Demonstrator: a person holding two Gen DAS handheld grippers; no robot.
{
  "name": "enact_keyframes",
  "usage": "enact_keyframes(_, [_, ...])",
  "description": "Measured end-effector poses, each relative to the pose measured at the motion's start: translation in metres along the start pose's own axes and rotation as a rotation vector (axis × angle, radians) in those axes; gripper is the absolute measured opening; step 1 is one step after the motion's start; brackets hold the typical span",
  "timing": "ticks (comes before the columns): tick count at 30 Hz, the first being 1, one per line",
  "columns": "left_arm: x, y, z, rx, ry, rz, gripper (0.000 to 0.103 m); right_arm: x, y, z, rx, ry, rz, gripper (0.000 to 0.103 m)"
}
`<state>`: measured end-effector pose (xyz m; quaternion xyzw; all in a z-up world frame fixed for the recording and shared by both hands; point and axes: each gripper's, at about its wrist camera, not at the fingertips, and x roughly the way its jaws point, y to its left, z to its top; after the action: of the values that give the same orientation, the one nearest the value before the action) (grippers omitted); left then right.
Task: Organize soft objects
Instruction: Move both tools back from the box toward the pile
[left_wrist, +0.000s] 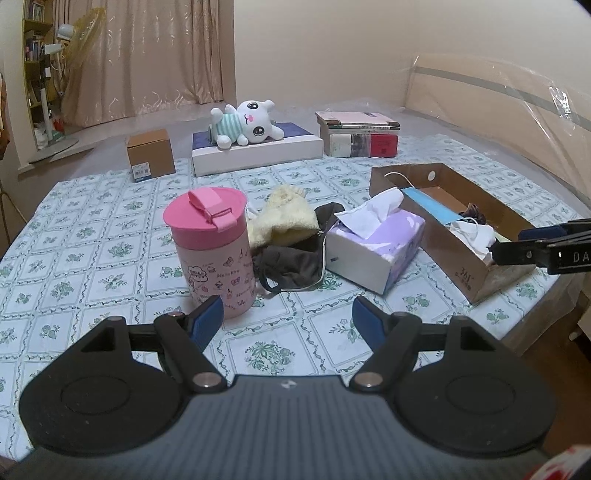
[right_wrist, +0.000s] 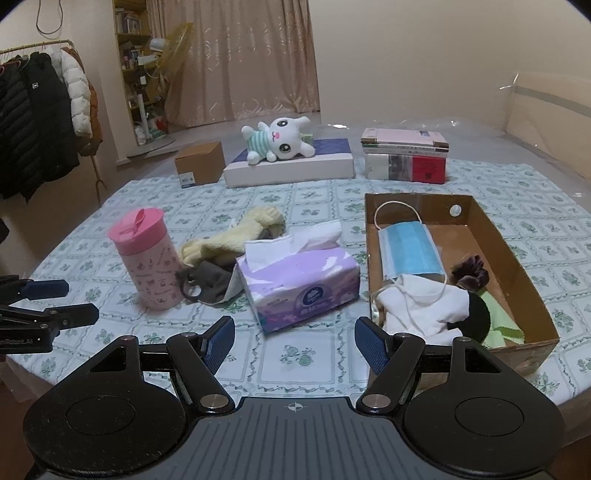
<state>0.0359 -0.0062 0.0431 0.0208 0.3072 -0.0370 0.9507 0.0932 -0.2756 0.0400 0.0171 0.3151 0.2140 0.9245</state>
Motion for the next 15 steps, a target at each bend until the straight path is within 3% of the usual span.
enact_keyframes(15, [0.007,0.004,-0.003,-0.01,0.006,-0.021,0.075,0.011,0.004,0.0,-0.015,0.027,-0.001,0.072])
